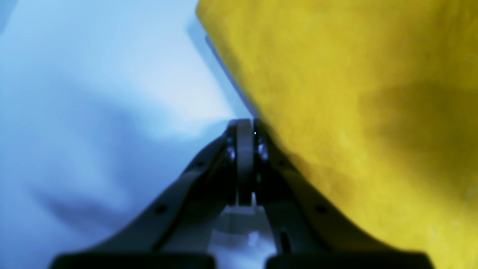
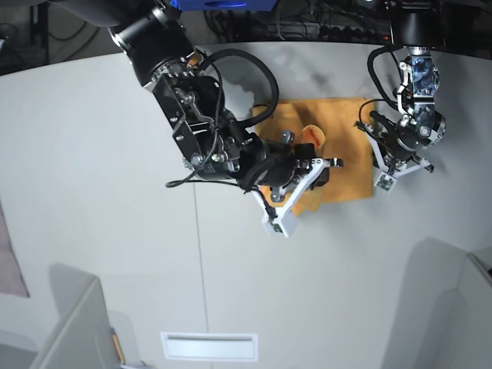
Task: Fold the T-shirt properly
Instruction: 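Grasp the shirt end with the right gripper and fold it over the left gripper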
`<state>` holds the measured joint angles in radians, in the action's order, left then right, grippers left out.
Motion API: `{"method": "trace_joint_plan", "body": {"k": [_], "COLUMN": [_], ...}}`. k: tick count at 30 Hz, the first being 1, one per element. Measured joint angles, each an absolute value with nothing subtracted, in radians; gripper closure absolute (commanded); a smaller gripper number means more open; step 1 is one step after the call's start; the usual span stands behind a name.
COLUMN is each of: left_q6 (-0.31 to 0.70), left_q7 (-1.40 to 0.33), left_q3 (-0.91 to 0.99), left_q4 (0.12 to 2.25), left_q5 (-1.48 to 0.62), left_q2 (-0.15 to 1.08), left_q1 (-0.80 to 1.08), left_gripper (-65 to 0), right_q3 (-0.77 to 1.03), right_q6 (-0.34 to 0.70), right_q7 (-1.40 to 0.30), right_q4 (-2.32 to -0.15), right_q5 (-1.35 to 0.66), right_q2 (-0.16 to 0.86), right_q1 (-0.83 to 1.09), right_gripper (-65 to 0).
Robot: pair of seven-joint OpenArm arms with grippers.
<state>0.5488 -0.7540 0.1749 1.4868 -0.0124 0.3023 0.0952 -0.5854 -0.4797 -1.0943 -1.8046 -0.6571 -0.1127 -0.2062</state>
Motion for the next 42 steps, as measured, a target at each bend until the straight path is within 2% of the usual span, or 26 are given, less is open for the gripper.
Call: {"method": "trace_joint_plan", "body": {"k": [3,6,12,18,23,27,28,30,32,33,35,42], "left_q6": [0.549,0.549,0.549,0.549,0.549,0.577,0.575,0.573,0.574,0.574,0.572,0.573], "left_q7": [-0.754,-0.754,-0.775,-0.781,-0.773,-0.804,-0.820,-0.868,-0.859,-0.847,-0.841,-0.852], "left_q3": [0.175,0.175,0.174,0.174,0.186,0.287,0.329,0.408,0.470,0.502,0.572,0.752], "left_q4": [1.487,1.488,1.523,1.554,1.558,1.602,1.612,1.615,1.615,1.615,1.607,1.594], "left_q5": [-0.012,-0.012,-0.007,-0.001,-0.006,-0.030,-0.027,-0.027,-0.064,-0.075,-0.079,-0.077], "left_q2": [0.302,0.302,0.302,0.302,0.302,0.302,0.303,0.321,0.345,0.361,0.381,0.389], "left_q1": [0.095,0.095,0.117,0.148,0.163,0.212,0.229,0.249,0.249,0.243,0.233,0.240], "left_gripper": [0.0,0.0,0.0,0.0,0.0,0.0,0.0,0.0,0.0,0.0,0.0,0.0], "right_q3": [-0.619,-0.634,-0.778,-0.774,-0.801,-0.839,-0.845,-0.854,-0.855,-0.856,-0.856,-0.856], "right_q6": [-0.514,-0.515,-0.503,-0.508,-0.506,-0.505,-0.505,-0.504,-0.504,-0.505,-0.506,-0.505], "right_q7": [-1.048,-1.010,-0.927,-0.802,-0.746,-0.732,-0.745,-0.759,-0.764,-0.765,-0.767,-0.791], "right_q4": [-1.783,-1.730,-1.660,-1.495,-1.456,-1.452,-1.452,-1.452,-1.453,-1.456,-1.479,-1.521], "right_q5": [-0.666,-0.671,-0.681,-0.671,-0.674,-0.677,-0.676,-0.675,-0.678,-0.679,-0.675,-0.680], "right_q2": [-0.114,-0.113,-0.121,-0.112,-0.116,-0.119,-0.118,-0.118,-0.119,-0.119,-0.116,-0.131], "right_q1": [-0.210,-0.212,-0.241,-0.259,-0.257,-0.259,-0.259,-0.259,-0.259,-0.259,-0.259,-0.260], "right_gripper": [0.0,0.0,0.0,0.0,0.0,0.0,-4.8,-26.0,-43.2,-49.4,-52.5,-50.4]}}
